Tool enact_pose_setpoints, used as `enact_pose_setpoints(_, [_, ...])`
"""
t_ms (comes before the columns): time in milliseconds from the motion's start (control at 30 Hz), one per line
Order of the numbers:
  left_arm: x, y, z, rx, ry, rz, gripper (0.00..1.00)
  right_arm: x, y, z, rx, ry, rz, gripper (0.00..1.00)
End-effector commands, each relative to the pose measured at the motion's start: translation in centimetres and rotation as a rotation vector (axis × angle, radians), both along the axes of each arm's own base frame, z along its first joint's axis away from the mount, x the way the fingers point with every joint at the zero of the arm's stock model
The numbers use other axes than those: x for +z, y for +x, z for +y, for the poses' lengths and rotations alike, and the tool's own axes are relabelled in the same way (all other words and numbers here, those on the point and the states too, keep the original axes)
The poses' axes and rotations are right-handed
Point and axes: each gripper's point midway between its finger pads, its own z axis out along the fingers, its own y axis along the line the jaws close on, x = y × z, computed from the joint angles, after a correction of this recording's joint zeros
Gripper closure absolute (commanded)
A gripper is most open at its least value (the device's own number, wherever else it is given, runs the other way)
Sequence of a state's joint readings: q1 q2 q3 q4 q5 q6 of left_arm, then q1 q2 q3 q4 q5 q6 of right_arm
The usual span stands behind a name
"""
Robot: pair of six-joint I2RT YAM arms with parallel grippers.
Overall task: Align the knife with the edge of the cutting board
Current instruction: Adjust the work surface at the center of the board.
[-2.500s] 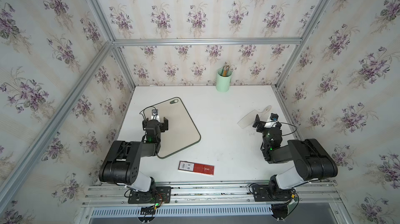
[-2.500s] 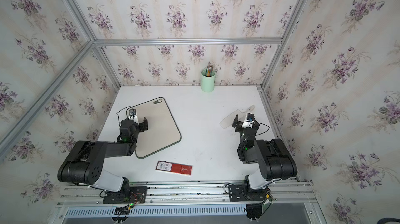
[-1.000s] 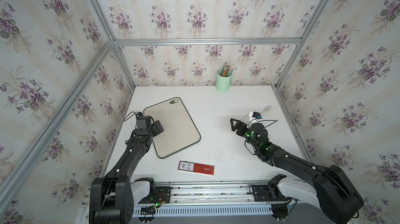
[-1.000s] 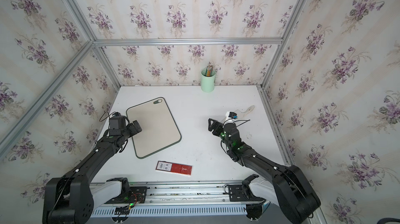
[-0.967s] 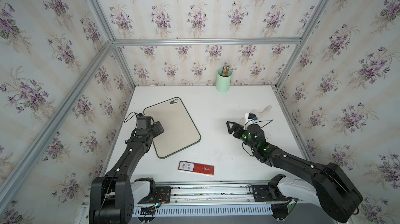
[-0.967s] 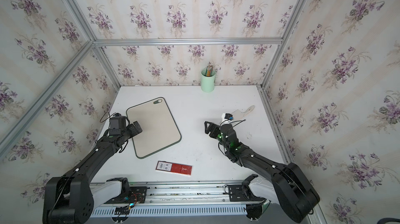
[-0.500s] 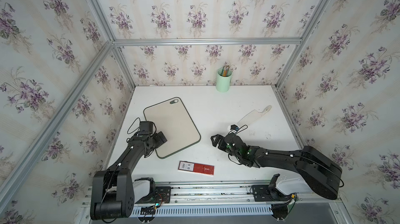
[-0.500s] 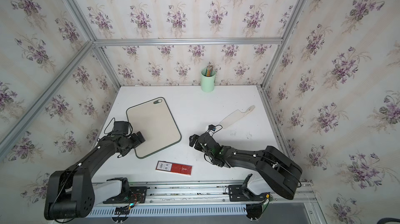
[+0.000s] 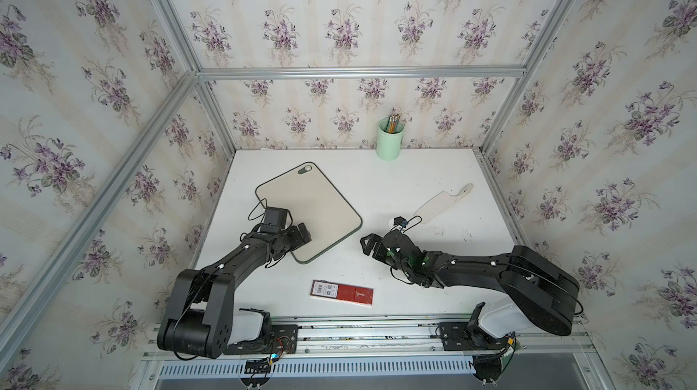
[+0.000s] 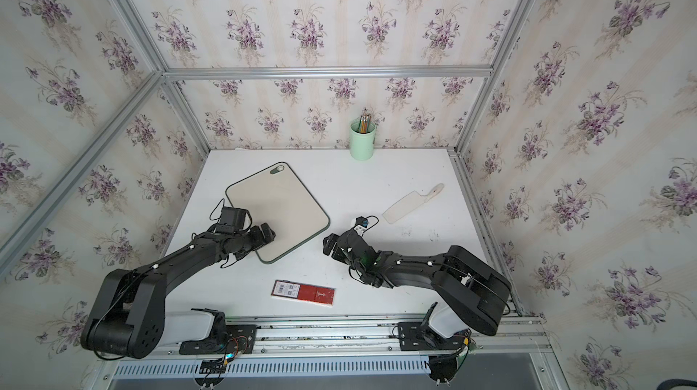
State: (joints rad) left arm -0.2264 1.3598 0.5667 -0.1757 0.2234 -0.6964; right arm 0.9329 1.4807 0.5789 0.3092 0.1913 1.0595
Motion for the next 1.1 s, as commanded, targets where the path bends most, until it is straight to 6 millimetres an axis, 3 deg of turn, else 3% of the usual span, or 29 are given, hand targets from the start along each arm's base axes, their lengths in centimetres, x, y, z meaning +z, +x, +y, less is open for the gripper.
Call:
enact_pose_setpoints(0, [-0.5,-2.7,-5.9,-0.127,-0.086,0.076,0.01,1.1,2.0,-2.0,-0.024,-0.114,-0.083,0.00])
enact_pose_setpoints(133, [0.2,-3.1,-12.0,-0.347,-0.064,0.048,0.01,1.0,4.0,-4.4,-0.066,-0.062,-0.041,0.00])
enact_pose_setpoints(200, [1.3,-2.6,-12.7,-0.395,-0.026,0.012,0.01,1.1,4.8,-5.4,-0.092,-0.043,-0.039,0.00])
enact_pose_setpoints(267, [3.1,-1.5,-12.0,-0.415,0.041,-0.050,0.01,1.2,5.5,-5.9,-0.099,-0.058,-0.054,0.00])
enact_pose_setpoints(367, [5.7,0.8,-9.6,-0.389,0.125,-0.111,0.01,0.9,5.9,-5.6,-0.077,-0.074,-0.051,0.00])
enact_pose_setpoints(400, [7.5,1.7,-8.9,-0.371,0.119,-0.153,0.01,0.8,5.9,-5.3,-0.067,-0.071,-0.045,0.00])
enact_pose_setpoints(467, [9.0,3.8,-6.5,-0.298,0.104,-0.177,0.01,0.2,5.9,-4.6,-0.053,-0.042,-0.032,0.00])
enact_pose_setpoints(533, [10.0,6.1,-4.1,-0.227,0.084,-0.190,0.01,-0.7,5.7,-4.2,-0.046,-0.012,-0.017,0.01])
enact_pose_setpoints(667, [10.1,10.2,1.7,-0.066,0.098,-0.098,0.01,-2.2,5.1,-3.5,-0.011,0.023,-0.012,0.00])
enact_pose_setpoints(767, [10.9,12.7,3.9,0.003,0.038,-0.111,0.01,-2.5,5.1,-3.2,0.012,0.016,-0.012,0.00])
enact_pose_setpoints(867, [10.2,15.1,6.6,0.071,0.038,-0.093,0.01,-2.3,5.1,-3.0,0.017,0.023,-0.037,0.00])
enact_pose_setpoints(1067, [6.1,19.2,10.7,0.164,0.038,0.007,0.01,-2.6,4.5,-2.7,0.014,0.034,-0.053,0.00])
